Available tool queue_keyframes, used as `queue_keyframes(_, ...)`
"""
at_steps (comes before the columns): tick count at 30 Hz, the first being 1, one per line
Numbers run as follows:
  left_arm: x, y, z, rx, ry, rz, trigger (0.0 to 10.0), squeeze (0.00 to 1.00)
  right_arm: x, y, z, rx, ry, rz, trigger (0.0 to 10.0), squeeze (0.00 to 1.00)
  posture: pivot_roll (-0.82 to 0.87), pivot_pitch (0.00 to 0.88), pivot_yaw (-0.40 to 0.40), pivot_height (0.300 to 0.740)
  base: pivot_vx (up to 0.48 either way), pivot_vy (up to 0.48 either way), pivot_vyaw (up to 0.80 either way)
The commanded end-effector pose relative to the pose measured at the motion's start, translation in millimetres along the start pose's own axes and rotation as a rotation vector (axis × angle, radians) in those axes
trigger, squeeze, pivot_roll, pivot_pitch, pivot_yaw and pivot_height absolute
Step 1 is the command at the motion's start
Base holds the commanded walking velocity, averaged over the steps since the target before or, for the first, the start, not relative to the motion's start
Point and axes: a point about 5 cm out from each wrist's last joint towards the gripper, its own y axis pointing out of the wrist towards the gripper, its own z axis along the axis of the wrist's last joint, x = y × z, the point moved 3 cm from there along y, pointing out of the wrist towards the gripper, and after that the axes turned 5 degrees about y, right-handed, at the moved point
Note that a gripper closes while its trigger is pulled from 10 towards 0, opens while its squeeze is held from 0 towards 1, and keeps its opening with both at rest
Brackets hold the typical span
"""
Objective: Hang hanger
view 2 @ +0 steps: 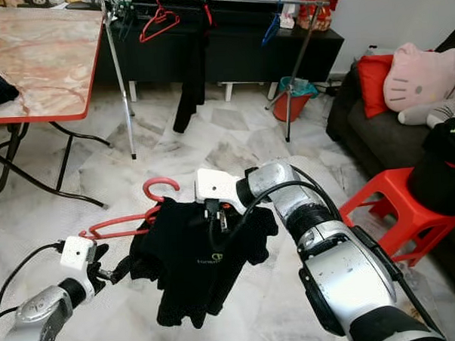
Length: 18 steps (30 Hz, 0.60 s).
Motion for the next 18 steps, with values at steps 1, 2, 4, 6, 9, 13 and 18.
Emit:
queue_keyframes(1, 11.4, 0.3, -2.6, 0.022, -0.027, -0.066, 10.0, 0.00, 10.9, -9.0, 23.7, 0.059, -0.067, -0.026, 0.0, 0.00, 0.10, 0.024, -0.201, 0.740, 0.000, 0.000, 0.00)
queue_keyframes(2, 14.6, 0.8, -2.1, 0.030, -0.035, -0.086, 10.0, 0.00, 10.7, -8.1, 25.6, 0.067, -0.070, -0.021, 0.0, 0.00, 0.11, 0.019, -0.210, 0.740, 0.000, 0.000, 0.00)
queue_keyframes(4, 18.5, 2.3, -2.7, 0.040, -0.061, -0.106, 10.0, 0.00, 10.3, -5.5, 28.4, 0.077, -0.072, -0.018, 0.0, 0.00, 0.11, 0.019, -0.210, 0.740, 0.000, 0.000, 0.00)
queue_keyframes(6, 19.9, 3.6, -4.2, 0.035, -0.062, -0.106, 10.0, 0.00, 10.0, -3.6, 29.9, 0.081, -0.074, -0.017, 0.0, 0.00, 0.11, 0.013, -0.210, 0.740, 0.000, 0.000, 0.00)
queue_keyframes(9, 20.4, 4.2, -4.8, 0.035, -0.069, -0.106, 10.0, 0.00, 9.8, -2.9, 31.5, 0.087, -0.076, -0.014, 0.0, 0.00, 0.11, 0.007, -0.209, 0.740, 0.000, 0.000, 0.00)
queue_keyframes(13, 18.5, 3.7, -6.4, 0.035, -0.073, -0.103, 3.7, 0.00, 10.2, -4.3, 32.7, 0.095, -0.077, -0.012, 0.0, 0.00, 0.11, 0.007, -0.209, 0.740, 0.000, 0.000, 0.00)
queue_keyframes(18, 17.1, 2.9, -6.4, 0.037, -0.076, -0.105, 0.0, 0.00, 10.2, -4.6, 30.7, 0.090, -0.073, -0.017, 0.0, 0.00, 0.11, 0.006, -0.210, 0.740, 0.000, 0.000, 0.00)
